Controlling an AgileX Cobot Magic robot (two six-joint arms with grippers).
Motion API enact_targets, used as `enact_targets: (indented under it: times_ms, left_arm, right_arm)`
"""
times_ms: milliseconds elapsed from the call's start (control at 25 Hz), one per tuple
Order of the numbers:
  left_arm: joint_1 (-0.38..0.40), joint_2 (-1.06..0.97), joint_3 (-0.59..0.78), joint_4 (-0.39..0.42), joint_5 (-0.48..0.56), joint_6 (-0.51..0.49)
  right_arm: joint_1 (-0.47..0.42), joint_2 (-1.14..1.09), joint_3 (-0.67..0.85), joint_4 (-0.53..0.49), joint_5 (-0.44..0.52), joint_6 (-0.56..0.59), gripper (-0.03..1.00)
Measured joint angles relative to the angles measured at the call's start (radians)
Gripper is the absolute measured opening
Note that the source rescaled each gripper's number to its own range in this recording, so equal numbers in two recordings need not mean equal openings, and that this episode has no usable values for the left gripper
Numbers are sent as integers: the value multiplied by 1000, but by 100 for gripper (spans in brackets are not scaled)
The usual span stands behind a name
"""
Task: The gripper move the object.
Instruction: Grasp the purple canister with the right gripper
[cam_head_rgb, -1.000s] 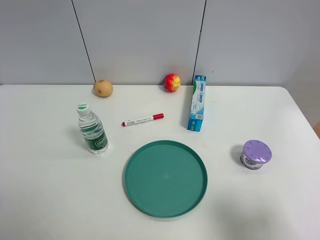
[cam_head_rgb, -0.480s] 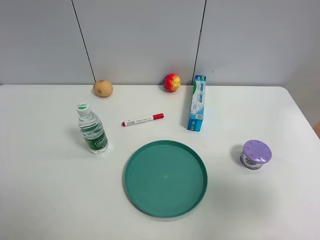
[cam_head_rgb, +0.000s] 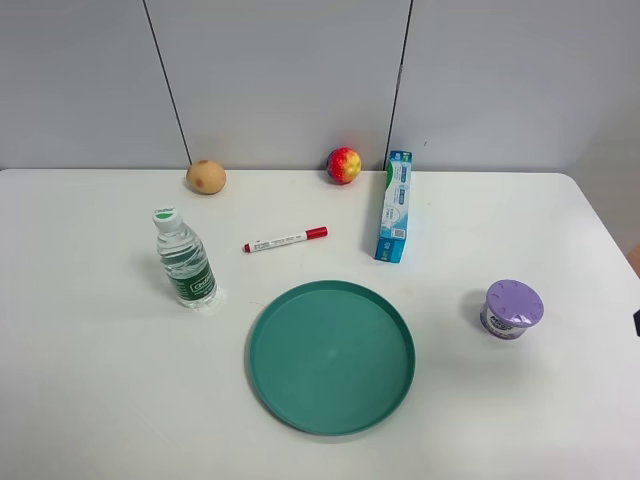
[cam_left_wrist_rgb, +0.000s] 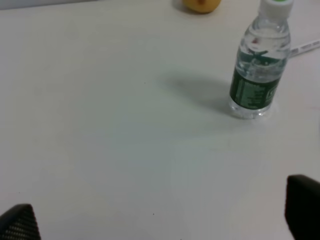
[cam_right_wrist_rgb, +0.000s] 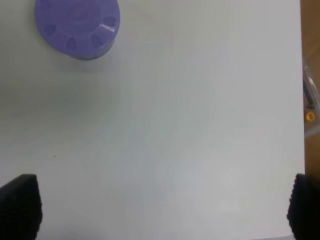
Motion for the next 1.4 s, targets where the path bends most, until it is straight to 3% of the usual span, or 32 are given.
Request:
enact_targets:
  times_ms: [200,480,1080,1400]
  left_arm:
    - [0,0,0,0,0,0]
    - [0,0,0,0,0,0]
    - [0,0,0,0,0,0]
    - [0,0,0,0,0,0]
  right_arm:
    - [0,83,0,7,-72,0,100]
    - [0,293,0,110,-236,0,100]
    - [0,641,-1,132,-519,0,100]
    - [69,776,-1,157,-628,0,100]
